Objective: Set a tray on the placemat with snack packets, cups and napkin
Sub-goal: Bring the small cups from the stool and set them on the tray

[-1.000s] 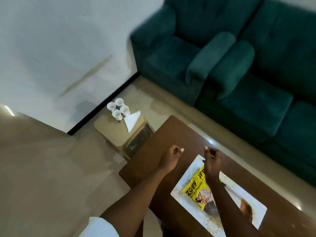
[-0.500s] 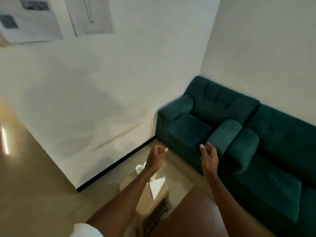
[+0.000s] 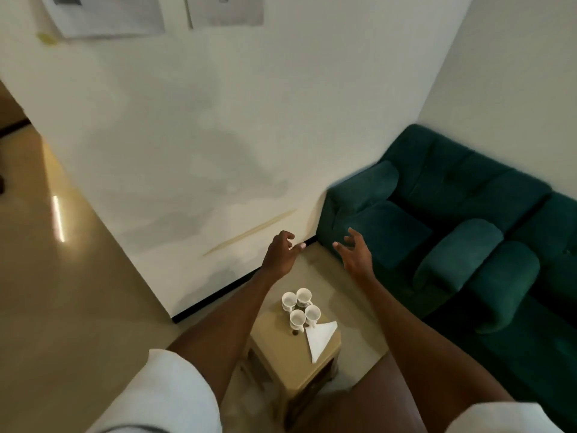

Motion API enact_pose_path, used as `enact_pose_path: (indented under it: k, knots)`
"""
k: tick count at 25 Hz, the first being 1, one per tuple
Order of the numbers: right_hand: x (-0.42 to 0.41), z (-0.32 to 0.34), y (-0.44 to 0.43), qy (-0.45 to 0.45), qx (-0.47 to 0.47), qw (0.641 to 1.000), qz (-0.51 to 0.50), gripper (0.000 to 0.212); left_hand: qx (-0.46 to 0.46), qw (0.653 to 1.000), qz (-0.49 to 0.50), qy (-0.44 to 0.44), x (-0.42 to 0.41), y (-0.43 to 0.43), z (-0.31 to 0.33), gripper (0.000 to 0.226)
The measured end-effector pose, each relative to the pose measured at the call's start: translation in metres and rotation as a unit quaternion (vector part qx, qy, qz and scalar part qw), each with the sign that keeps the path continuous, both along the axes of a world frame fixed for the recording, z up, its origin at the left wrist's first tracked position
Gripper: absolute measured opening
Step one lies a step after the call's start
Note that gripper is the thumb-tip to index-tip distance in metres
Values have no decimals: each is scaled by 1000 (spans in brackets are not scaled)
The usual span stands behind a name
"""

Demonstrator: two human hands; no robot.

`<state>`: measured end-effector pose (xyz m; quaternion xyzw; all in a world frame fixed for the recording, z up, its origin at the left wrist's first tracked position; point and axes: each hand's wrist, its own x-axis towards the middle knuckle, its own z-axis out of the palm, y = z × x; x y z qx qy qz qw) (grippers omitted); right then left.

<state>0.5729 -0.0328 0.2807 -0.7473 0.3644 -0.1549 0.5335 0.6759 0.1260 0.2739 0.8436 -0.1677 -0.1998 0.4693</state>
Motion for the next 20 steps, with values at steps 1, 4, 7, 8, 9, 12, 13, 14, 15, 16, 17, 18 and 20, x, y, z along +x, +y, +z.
enact_pose_path:
  k: [1,4,7,8,9,12,13,14,15,16,17,18,20]
  knots:
    - [14,-18,-1,22,2,1000,20,71,17,1000,-5,-1,11,0,-17,48]
    - [45,-81,-9,99,-12,992,77,75,83,996,-38,-15,32,-4,-81,53]
    - [55,-158,-19,166,-28,978,121,76,138,988,-61,9,30,-11,-161,56]
    - [54,-188,-22,187,-41,973,132,77,156,986,-61,22,25,-13,-192,57]
    - [53,-217,-26,209,-52,965,146,79,177,982,-60,34,19,-15,-221,59]
    - [48,-292,-35,284,-94,932,205,89,241,968,-52,54,4,-24,-296,76]
    - [50,-308,-38,301,-113,919,227,90,251,966,-51,48,3,-28,-312,80]
    - [49,-327,-38,310,-131,908,248,89,259,964,-53,39,-2,-31,-330,82]
    - [49,-335,-35,315,-159,895,271,86,270,961,-59,23,-5,-31,-337,81]
    - [47,-353,-34,325,-175,883,291,83,281,957,-69,13,-9,-35,-352,80]
    - [44,-376,-32,336,-181,875,298,81,290,954,-75,8,-15,-40,-373,78]
    - [44,-388,-31,338,-191,872,299,80,292,953,-76,-4,-18,-42,-384,78]
    - [35,-407,-24,339,-226,868,283,75,303,949,-78,-20,-30,-42,-399,78]
